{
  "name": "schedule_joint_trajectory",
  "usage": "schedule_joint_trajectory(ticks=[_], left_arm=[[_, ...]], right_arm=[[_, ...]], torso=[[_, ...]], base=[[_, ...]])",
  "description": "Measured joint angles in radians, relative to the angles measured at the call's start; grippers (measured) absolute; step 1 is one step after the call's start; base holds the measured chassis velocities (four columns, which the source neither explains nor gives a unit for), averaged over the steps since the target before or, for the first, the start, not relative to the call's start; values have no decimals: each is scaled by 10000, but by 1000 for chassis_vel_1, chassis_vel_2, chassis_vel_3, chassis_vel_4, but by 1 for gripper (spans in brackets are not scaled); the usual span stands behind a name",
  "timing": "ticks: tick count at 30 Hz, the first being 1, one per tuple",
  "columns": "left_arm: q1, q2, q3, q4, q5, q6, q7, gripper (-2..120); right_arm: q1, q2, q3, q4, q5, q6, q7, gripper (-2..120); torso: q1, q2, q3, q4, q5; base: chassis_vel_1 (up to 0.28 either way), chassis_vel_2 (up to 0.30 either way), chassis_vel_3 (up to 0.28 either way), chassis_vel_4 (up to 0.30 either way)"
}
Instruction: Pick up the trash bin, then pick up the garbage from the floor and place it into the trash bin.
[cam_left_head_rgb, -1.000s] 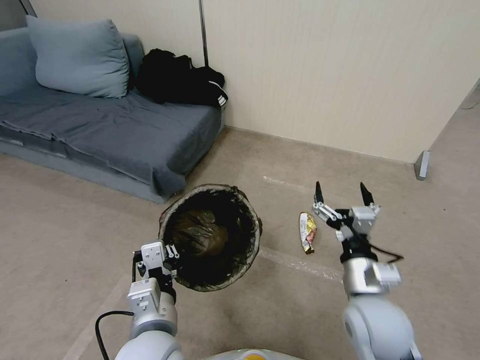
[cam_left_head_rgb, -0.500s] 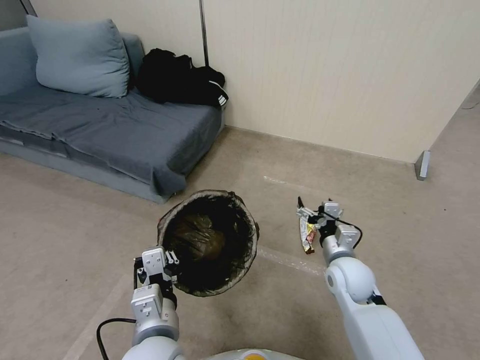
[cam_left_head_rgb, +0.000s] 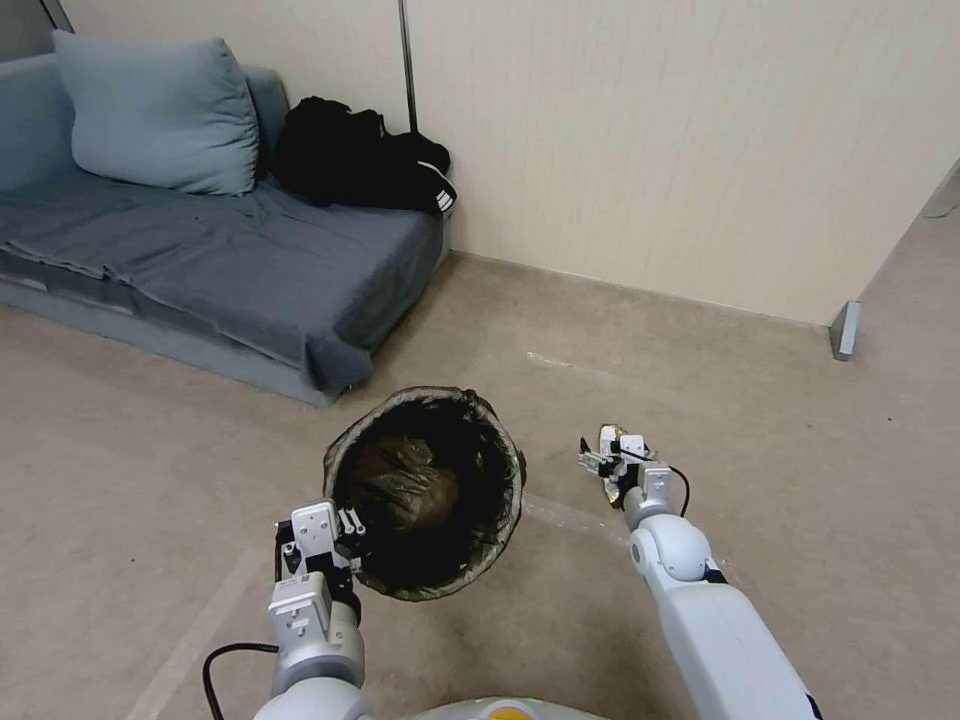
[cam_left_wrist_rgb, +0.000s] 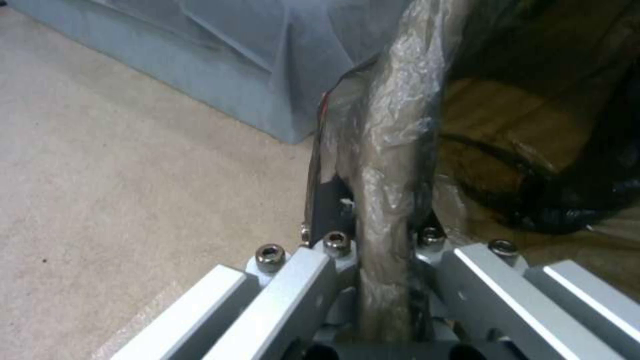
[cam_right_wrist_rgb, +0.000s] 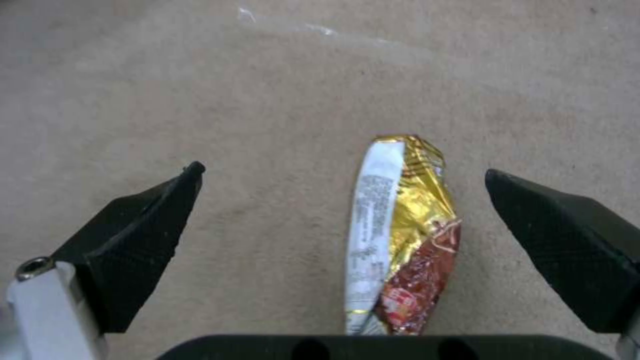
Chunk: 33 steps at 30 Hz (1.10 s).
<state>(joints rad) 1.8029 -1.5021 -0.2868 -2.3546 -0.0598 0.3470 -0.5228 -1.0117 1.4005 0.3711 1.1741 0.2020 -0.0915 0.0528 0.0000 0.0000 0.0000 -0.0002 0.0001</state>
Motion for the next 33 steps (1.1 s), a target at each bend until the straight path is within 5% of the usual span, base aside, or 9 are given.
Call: schedule_joint_trajectory(ticks=[7, 18, 33], left_arm=[[120, 27, 1, -42, 69, -44, -4, 0], [154, 21, 71, -43, 170, -102, -6, 0], [278, -13, 110, -62, 298, -202, -6, 0]], right_arm=[[416, 121, 212, -1628, -366, 865, -201, 100], [616, 228, 315, -2580, -263, 1300, -440, 100], [1091, 529, 543, -4307, -188, 2039, -966, 41]], torso=[[0, 0, -1, 0, 0], [1, 0, 0, 2, -1], [0, 1, -1, -2, -6]], base=[[0, 0, 0, 0], [0, 0, 0, 0], [0, 0, 0, 0]])
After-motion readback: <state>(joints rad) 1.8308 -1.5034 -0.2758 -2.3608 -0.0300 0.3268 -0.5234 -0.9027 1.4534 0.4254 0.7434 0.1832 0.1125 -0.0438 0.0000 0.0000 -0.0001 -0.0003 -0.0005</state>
